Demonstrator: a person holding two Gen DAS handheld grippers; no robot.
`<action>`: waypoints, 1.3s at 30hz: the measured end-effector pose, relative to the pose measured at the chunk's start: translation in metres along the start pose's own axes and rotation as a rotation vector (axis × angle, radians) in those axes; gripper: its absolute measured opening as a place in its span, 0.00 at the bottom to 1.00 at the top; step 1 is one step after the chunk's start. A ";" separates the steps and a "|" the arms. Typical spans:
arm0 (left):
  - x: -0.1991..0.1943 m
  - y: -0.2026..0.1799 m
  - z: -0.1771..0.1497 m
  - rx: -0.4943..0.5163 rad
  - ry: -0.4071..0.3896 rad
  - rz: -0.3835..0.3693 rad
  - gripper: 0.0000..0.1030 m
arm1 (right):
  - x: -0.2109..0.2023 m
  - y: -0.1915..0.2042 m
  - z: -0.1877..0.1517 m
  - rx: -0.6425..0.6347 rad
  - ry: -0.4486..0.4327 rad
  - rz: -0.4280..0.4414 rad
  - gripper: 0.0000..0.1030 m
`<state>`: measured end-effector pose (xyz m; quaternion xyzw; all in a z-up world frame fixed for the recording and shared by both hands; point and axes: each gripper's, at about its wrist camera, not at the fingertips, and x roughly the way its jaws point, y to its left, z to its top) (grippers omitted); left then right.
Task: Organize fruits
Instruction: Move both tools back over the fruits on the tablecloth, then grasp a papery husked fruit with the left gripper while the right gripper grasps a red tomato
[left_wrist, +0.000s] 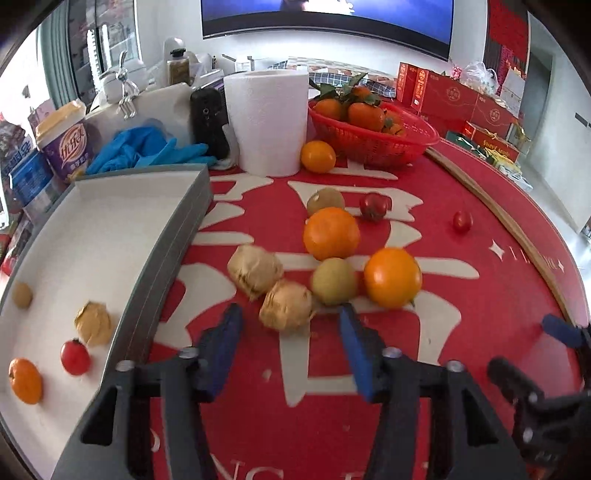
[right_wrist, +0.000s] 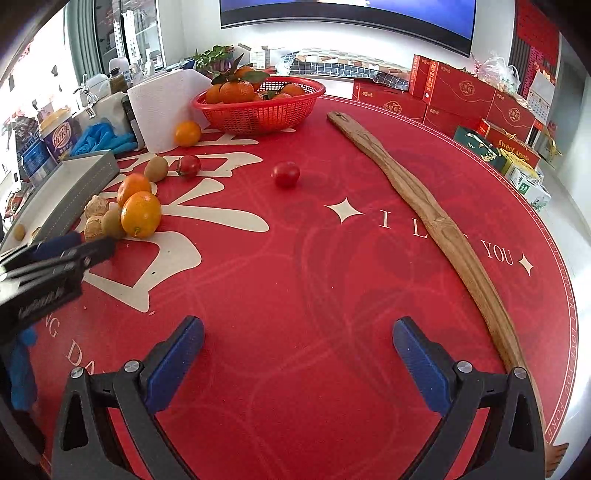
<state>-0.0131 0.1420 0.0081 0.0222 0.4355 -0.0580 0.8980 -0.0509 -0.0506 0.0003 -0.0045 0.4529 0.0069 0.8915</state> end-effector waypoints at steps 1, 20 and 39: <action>0.001 -0.001 0.002 0.003 -0.001 -0.002 0.30 | 0.000 0.000 0.000 0.000 0.000 0.000 1.00; -0.032 -0.006 -0.033 0.057 -0.002 -0.010 0.28 | -0.001 0.000 0.000 0.001 -0.001 -0.001 1.00; -0.028 -0.008 -0.032 0.056 -0.009 -0.006 0.25 | 0.007 -0.002 0.011 -0.023 0.006 0.016 1.00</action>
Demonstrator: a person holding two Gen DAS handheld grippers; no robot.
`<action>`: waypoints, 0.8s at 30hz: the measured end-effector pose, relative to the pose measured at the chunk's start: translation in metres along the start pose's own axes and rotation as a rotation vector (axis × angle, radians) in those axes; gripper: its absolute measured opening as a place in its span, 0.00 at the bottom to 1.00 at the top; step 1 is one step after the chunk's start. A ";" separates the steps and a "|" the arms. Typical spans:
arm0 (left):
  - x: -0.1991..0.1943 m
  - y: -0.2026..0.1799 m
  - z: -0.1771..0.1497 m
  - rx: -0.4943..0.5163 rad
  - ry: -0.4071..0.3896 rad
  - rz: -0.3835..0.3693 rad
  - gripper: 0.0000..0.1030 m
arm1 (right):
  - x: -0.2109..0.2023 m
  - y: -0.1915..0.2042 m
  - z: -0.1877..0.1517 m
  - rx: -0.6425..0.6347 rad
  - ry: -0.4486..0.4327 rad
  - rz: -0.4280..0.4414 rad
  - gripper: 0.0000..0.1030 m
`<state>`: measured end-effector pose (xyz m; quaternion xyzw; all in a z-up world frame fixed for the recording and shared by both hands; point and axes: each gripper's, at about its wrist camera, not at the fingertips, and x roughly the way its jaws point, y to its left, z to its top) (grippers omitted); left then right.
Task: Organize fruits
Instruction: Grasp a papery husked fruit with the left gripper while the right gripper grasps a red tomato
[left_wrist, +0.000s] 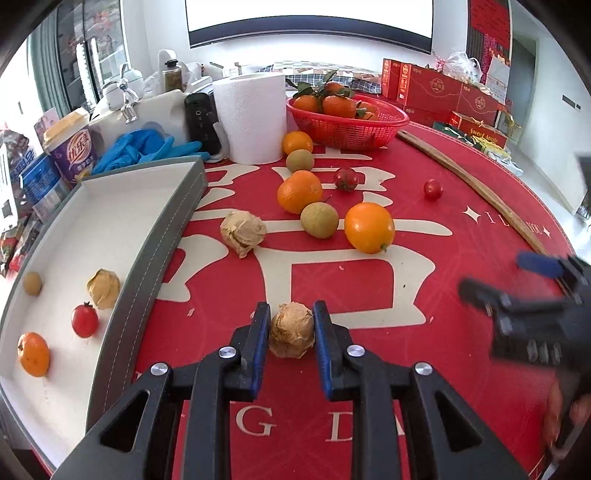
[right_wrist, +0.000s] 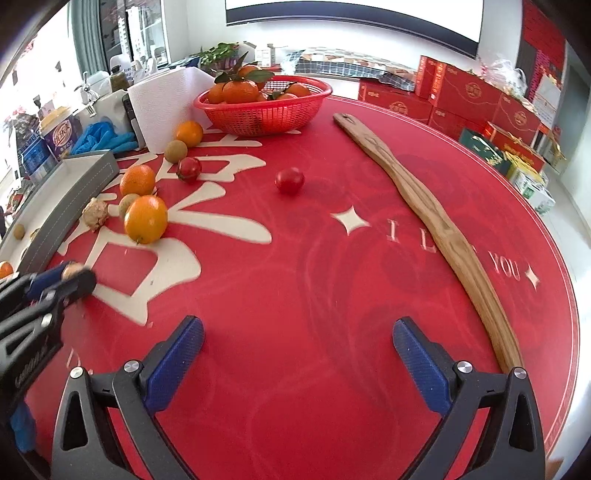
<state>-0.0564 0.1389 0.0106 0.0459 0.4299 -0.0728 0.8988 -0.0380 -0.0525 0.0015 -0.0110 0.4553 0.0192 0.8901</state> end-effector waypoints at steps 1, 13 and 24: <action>0.000 0.001 0.000 -0.004 0.001 -0.003 0.25 | 0.005 -0.002 0.007 0.002 0.002 -0.001 1.00; 0.000 0.000 0.000 -0.002 -0.001 0.007 0.25 | 0.056 0.000 0.079 0.048 -0.003 -0.035 0.95; 0.000 0.001 0.000 -0.010 0.000 -0.002 0.25 | 0.040 0.005 0.071 0.071 -0.035 0.097 0.23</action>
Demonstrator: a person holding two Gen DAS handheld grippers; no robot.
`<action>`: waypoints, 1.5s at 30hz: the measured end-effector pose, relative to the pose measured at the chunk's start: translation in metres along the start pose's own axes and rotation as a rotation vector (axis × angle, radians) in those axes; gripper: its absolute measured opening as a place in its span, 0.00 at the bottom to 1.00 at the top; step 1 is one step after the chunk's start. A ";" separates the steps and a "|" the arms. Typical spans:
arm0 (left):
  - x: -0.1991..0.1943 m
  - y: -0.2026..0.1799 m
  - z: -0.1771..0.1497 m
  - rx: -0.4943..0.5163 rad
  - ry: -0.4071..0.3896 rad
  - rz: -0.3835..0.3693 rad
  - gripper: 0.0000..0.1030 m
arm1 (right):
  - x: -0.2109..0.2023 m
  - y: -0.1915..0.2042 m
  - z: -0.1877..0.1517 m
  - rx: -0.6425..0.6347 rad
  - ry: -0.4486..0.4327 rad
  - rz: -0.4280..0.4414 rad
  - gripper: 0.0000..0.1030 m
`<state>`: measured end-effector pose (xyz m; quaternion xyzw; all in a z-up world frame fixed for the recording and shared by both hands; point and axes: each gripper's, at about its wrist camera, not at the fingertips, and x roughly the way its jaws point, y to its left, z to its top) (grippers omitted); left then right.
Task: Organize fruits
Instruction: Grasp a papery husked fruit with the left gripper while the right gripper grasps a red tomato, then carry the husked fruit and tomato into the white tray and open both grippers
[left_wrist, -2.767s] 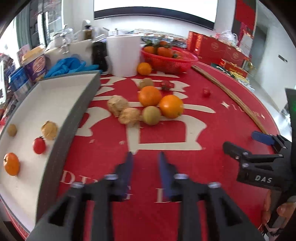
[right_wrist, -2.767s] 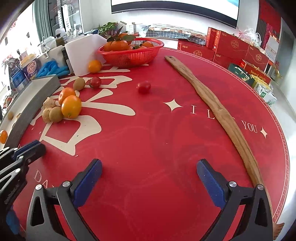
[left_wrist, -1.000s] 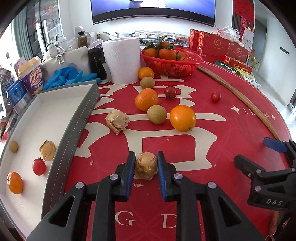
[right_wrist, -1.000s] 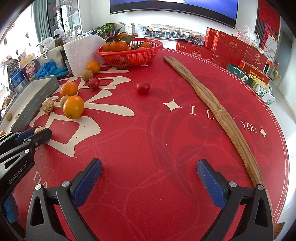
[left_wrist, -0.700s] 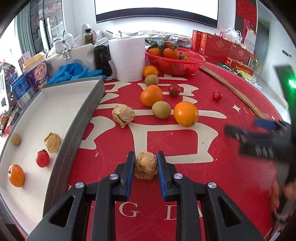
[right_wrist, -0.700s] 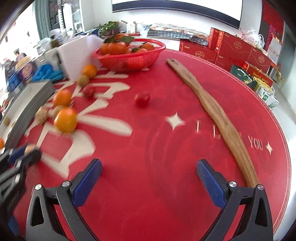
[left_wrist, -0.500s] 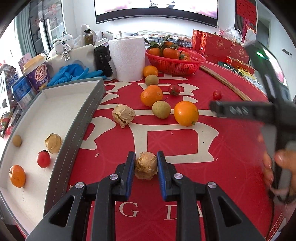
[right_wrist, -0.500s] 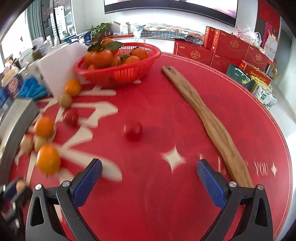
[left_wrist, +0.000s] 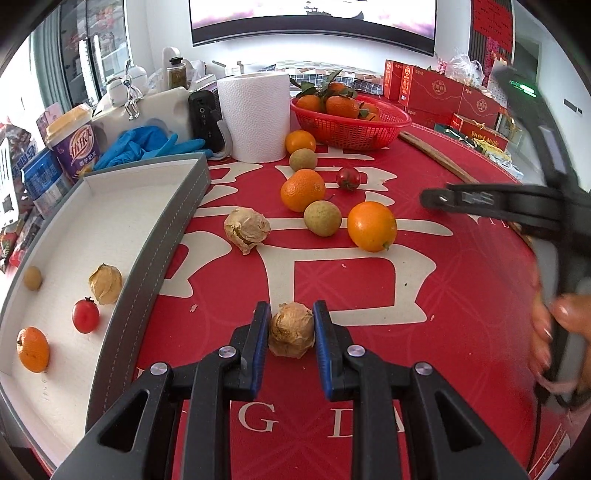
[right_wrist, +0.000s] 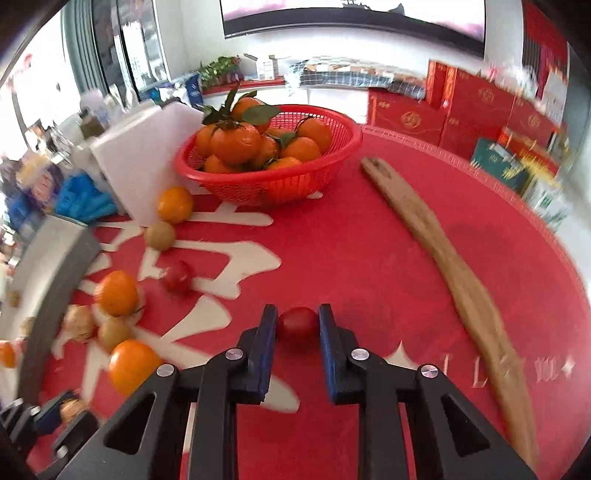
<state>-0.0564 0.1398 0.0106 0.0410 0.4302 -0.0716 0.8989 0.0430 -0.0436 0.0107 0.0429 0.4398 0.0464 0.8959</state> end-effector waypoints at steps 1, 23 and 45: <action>0.000 0.000 0.000 -0.001 0.000 0.000 0.25 | -0.004 -0.004 -0.003 0.019 0.006 0.024 0.23; -0.055 0.040 -0.007 -0.068 -0.119 -0.012 0.24 | -0.064 -0.014 -0.050 0.109 0.013 0.131 0.23; -0.071 0.139 -0.015 -0.244 -0.173 0.101 0.24 | -0.066 0.103 -0.027 -0.091 0.034 0.239 0.23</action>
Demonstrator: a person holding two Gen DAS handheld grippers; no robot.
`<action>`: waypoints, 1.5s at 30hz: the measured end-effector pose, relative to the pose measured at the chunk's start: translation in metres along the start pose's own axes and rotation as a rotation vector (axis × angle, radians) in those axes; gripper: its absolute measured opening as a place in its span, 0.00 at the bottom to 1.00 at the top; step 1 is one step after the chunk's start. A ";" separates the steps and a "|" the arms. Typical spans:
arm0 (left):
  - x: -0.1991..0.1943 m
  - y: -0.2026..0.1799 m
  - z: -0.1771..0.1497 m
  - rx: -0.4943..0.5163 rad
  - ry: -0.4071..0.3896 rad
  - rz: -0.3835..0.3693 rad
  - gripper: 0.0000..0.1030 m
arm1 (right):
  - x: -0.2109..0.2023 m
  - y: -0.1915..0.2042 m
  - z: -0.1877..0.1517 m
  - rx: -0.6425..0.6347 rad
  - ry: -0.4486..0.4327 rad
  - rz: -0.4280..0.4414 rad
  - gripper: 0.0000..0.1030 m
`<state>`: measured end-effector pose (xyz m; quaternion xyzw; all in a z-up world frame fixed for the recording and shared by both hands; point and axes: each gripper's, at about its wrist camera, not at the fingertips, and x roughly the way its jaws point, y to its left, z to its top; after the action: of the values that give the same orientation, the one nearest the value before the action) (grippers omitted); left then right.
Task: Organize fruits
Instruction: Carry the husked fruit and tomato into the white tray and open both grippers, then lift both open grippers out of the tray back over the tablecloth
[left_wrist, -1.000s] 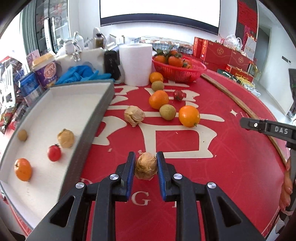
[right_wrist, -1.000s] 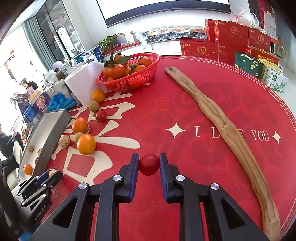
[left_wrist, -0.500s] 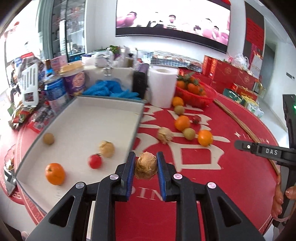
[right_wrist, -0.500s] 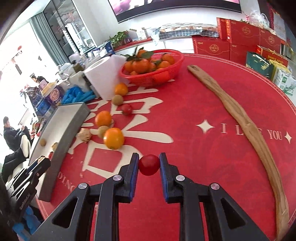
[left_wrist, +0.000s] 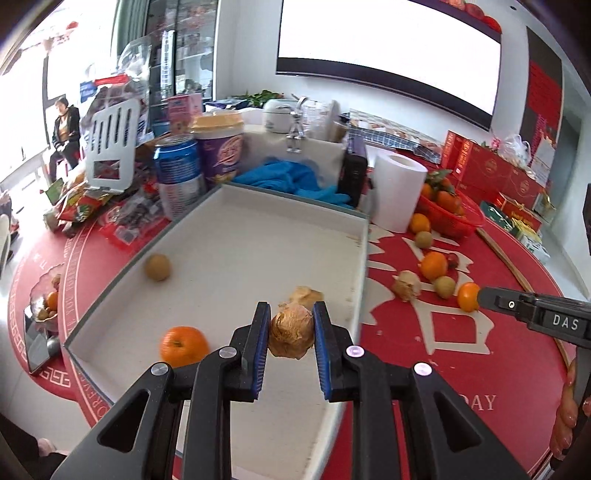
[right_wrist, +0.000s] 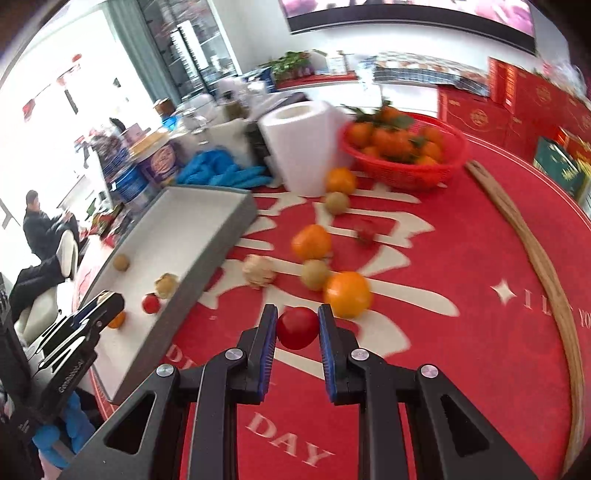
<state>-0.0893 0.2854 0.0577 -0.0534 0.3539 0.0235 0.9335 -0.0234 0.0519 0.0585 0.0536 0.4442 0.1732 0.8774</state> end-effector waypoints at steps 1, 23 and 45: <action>0.000 0.002 0.000 -0.004 0.000 0.002 0.24 | 0.003 0.008 0.002 -0.016 0.002 0.005 0.23; 0.051 0.060 0.010 -0.106 0.056 0.140 0.24 | 0.069 0.126 0.039 -0.184 0.069 0.109 0.23; 0.051 0.047 0.011 -0.032 0.043 0.200 0.84 | 0.067 0.126 0.054 -0.129 0.019 0.145 0.99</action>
<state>-0.0475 0.3341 0.0285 -0.0334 0.3772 0.1210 0.9176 0.0242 0.1961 0.0716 0.0271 0.4353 0.2649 0.8600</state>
